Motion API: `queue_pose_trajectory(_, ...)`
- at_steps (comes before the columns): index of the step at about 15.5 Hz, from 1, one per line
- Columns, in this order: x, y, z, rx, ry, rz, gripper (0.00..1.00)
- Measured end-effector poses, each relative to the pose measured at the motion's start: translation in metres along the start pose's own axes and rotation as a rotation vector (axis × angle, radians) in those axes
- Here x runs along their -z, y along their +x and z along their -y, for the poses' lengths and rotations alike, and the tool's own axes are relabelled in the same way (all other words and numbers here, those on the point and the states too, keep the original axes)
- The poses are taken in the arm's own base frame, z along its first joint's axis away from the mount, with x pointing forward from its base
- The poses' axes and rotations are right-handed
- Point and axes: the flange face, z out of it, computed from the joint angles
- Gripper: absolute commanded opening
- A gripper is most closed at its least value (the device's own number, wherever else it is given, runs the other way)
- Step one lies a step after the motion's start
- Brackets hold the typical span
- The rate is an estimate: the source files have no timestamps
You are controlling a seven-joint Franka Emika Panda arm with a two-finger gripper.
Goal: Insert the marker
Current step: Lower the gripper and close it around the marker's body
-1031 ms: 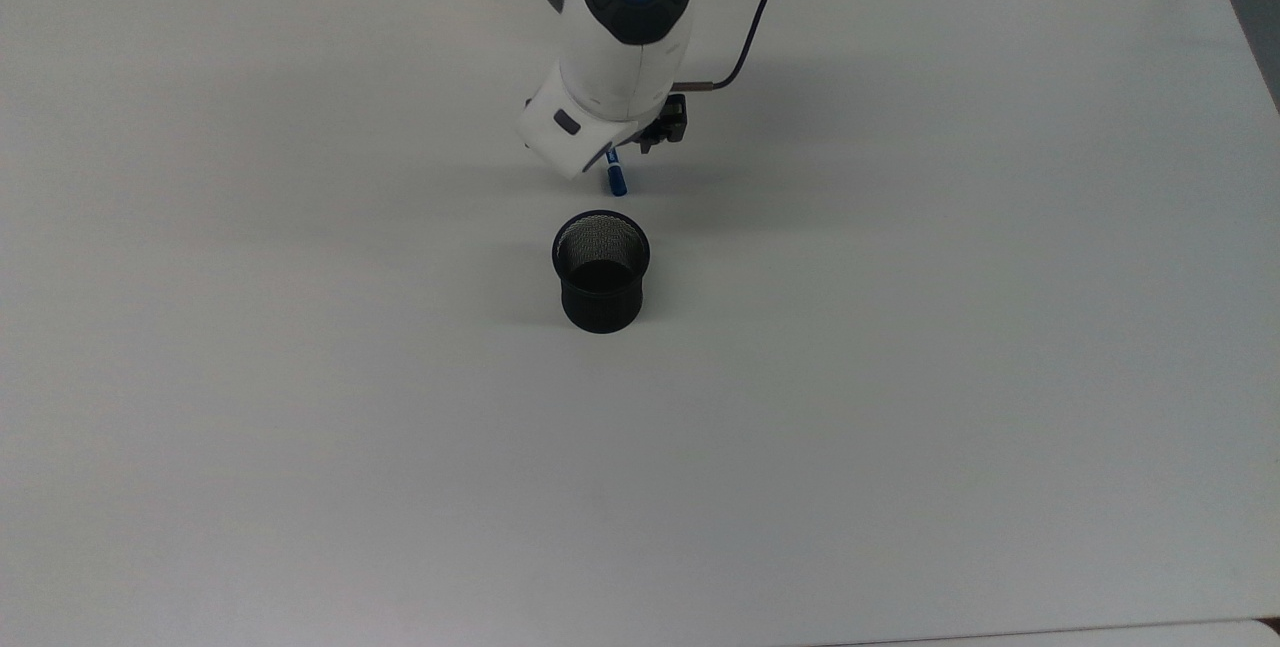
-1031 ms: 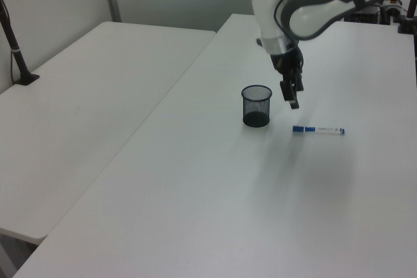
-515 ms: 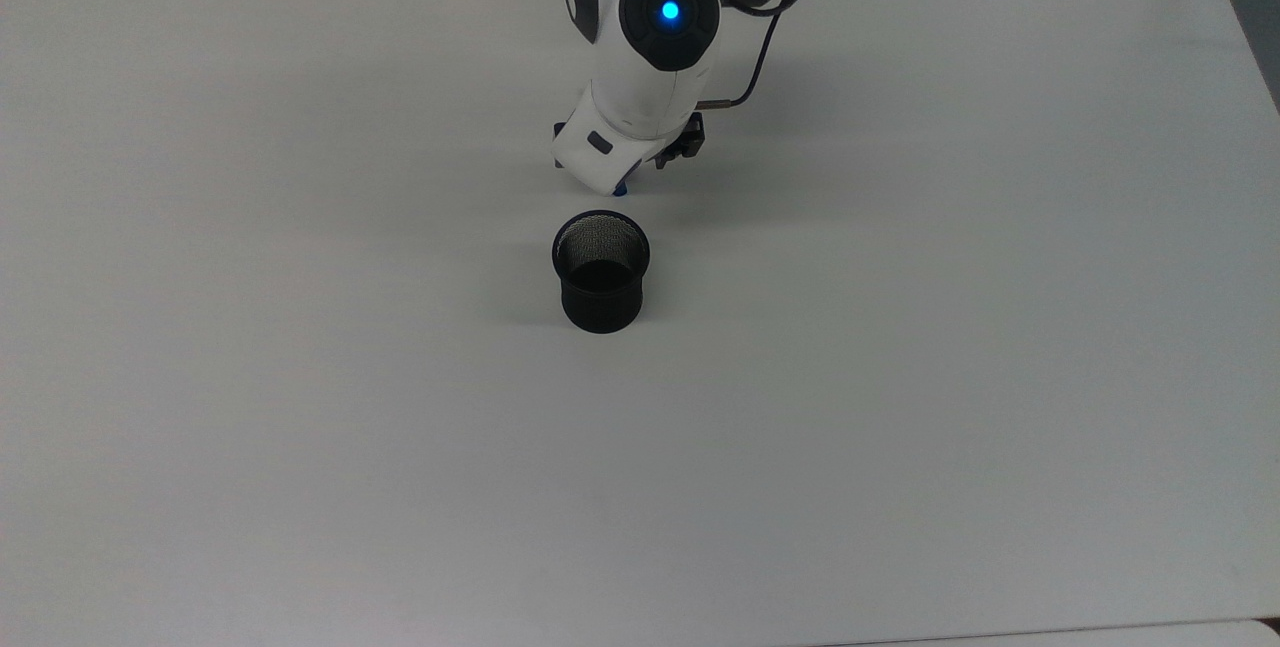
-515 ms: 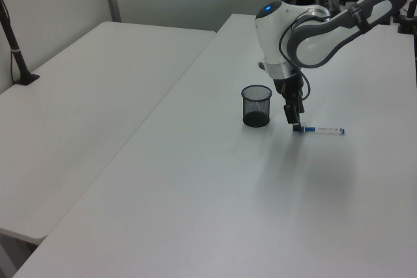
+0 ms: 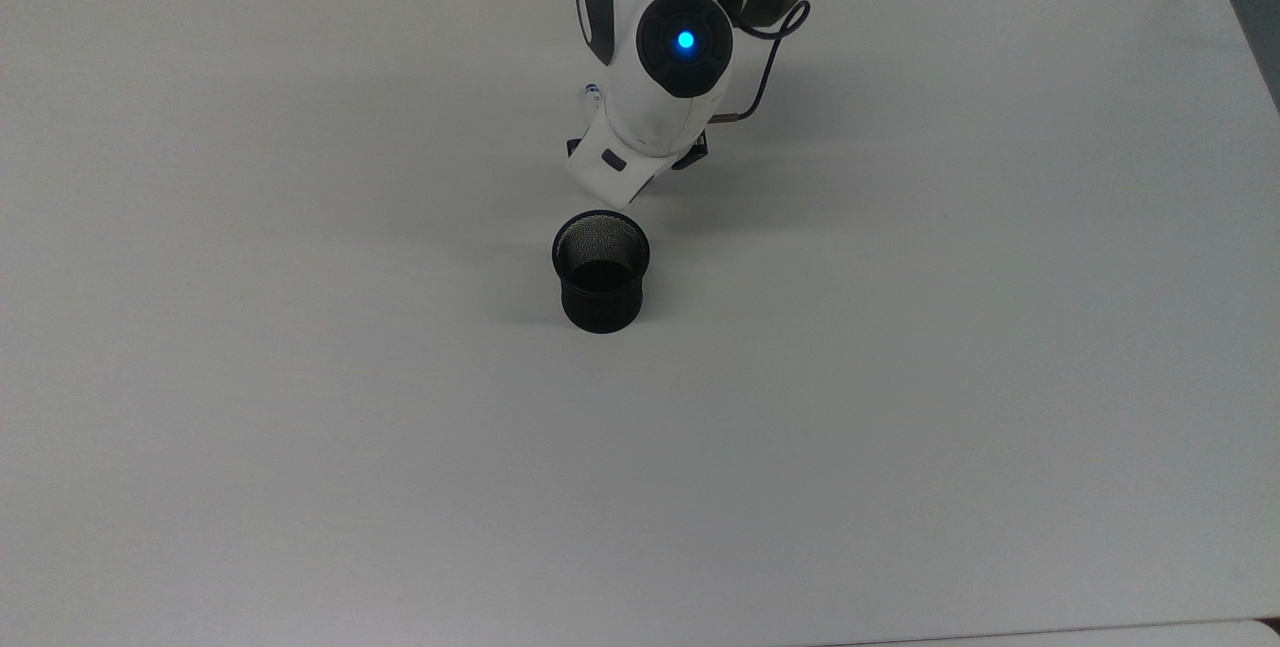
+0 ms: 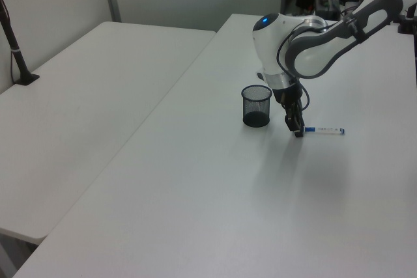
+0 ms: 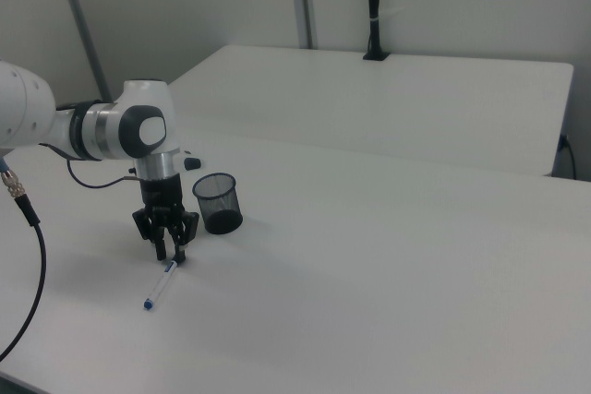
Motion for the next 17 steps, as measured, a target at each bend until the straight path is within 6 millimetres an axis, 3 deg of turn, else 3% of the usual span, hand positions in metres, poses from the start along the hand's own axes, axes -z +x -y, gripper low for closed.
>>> queue_pose_trajectory(3, -0.0010, 0.0026, 0.0002, 0.009, 0.000, -0.008, 0.38)
queue_pose_trajectory(8, -0.0003, 0.0033, 0.0002, 0.018, 0.000, -0.011, 0.05)
queue_pose_trajectory(17, 0.0060, 0.0054, -0.0023, 0.022, -0.001, -0.018, 0.02)
